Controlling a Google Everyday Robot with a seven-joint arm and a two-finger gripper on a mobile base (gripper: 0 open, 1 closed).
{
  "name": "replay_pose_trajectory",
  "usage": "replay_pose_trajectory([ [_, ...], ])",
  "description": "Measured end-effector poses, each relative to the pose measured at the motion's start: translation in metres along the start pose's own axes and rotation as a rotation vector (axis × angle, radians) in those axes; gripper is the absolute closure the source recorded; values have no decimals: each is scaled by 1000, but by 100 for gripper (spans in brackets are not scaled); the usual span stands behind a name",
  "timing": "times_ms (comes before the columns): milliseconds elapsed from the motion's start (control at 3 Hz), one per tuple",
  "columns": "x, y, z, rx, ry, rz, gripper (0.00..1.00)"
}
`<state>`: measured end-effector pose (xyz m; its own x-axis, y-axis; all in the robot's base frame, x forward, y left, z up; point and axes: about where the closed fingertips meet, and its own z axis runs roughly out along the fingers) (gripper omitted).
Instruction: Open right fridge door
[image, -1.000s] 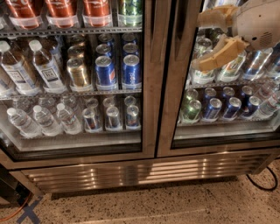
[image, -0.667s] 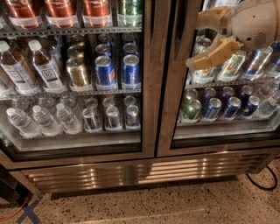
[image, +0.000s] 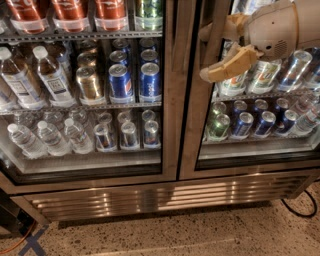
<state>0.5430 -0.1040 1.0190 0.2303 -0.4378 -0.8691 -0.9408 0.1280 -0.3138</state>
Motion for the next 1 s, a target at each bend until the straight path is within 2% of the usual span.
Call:
replay_pose_trajectory([
  [333,-2,1,8,-12,-5,-2,44],
  [1000,-2,1,8,-12,-5,-2,89],
])
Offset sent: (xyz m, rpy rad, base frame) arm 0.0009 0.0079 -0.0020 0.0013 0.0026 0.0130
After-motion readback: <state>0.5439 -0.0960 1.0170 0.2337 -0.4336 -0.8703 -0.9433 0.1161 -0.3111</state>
